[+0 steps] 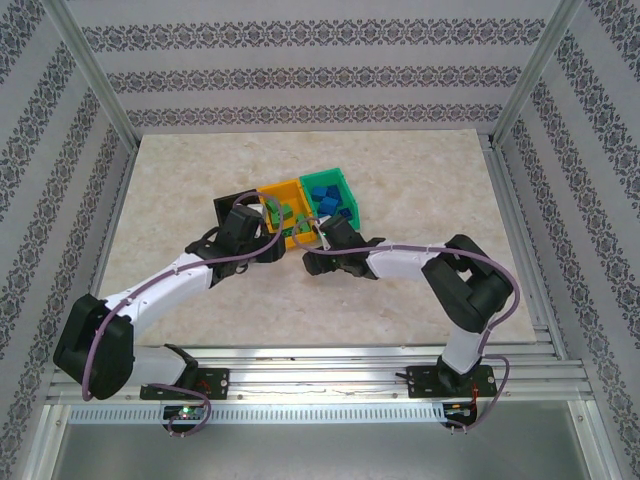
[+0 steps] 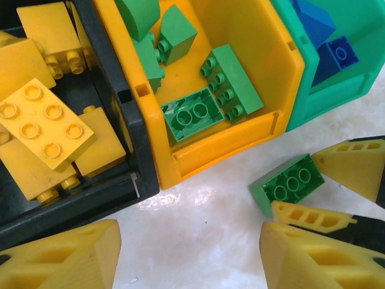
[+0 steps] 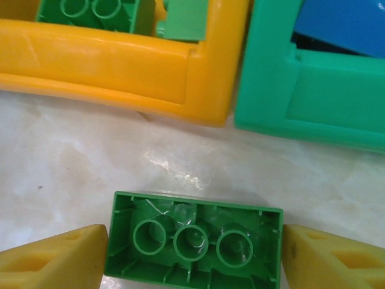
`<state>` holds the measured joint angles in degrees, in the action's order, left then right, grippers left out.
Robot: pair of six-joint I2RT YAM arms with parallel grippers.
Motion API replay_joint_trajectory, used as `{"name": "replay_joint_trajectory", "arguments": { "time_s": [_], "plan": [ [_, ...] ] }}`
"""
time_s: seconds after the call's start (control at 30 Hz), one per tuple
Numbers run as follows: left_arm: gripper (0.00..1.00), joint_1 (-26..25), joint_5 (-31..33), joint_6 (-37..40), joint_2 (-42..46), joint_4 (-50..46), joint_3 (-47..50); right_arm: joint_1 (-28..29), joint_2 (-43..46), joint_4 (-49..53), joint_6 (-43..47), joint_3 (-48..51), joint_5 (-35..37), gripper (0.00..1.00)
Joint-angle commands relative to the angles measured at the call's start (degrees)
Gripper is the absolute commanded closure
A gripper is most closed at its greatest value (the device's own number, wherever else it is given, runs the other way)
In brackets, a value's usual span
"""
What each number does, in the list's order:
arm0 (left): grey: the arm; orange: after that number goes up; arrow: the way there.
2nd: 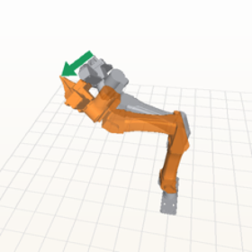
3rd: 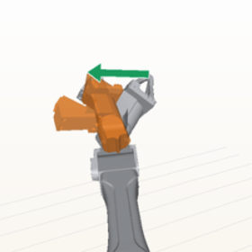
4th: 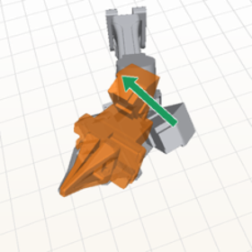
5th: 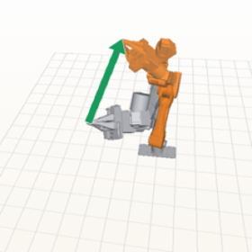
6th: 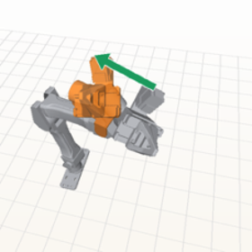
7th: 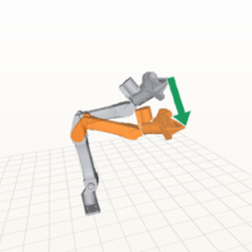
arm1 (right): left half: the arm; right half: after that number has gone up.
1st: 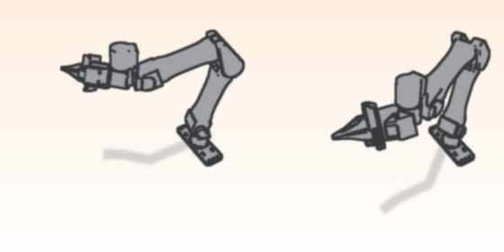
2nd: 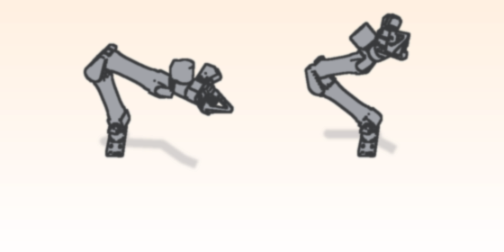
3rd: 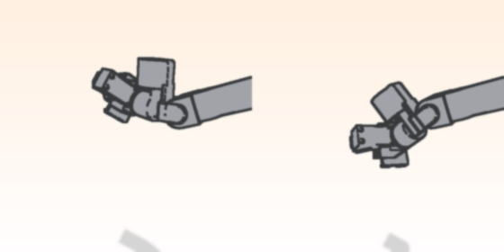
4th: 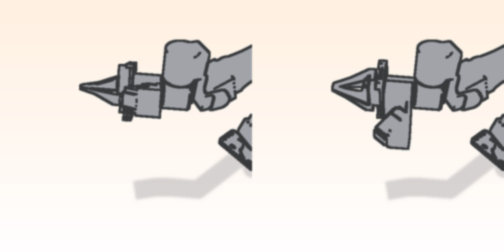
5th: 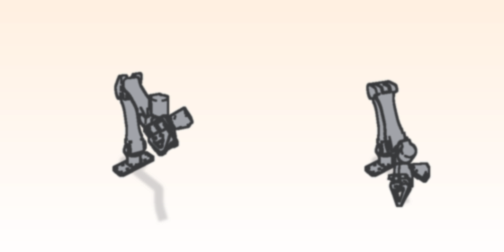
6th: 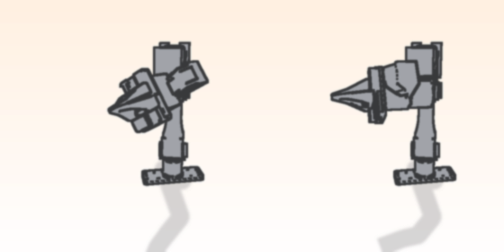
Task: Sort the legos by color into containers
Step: Pick up the lego from the center of the table.
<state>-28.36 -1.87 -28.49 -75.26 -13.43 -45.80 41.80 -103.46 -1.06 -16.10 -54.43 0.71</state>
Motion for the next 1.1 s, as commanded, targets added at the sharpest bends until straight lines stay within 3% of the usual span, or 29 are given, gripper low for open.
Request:
{"name": "replay_joint_trajectory", "arguments": {
  "time_s": [0.0, 0.2, 0.53, 1.07],
  "plan": [
    [0.38, 1.1, -0.3, 1.4, 1.7, 2.1, 1.1, 1.2, -1.3, 2.4, 1.3, -2.5, 2.8, 0.25],
    [0.38, 1.4, -0.6, 1.2, 2.0, 3.0, 1.6, 2.0, -3.1, 3.9, 1.4, -3.8, 4.1, 0.26],
    [0.38, 2.0, -0.7, -0.1, 2.7, 5.5, 4.2, 2.4, -2.5, 4.4, 2.2, -4.3, 4.8, 0.39],
    [0.37, 2.9, -4.5, -1.4, 5.4, 12.8, 8.1, 2.3, 3.6, 2.8, 0.5, -1.4, 3.3, 0.39]
  ]
}}
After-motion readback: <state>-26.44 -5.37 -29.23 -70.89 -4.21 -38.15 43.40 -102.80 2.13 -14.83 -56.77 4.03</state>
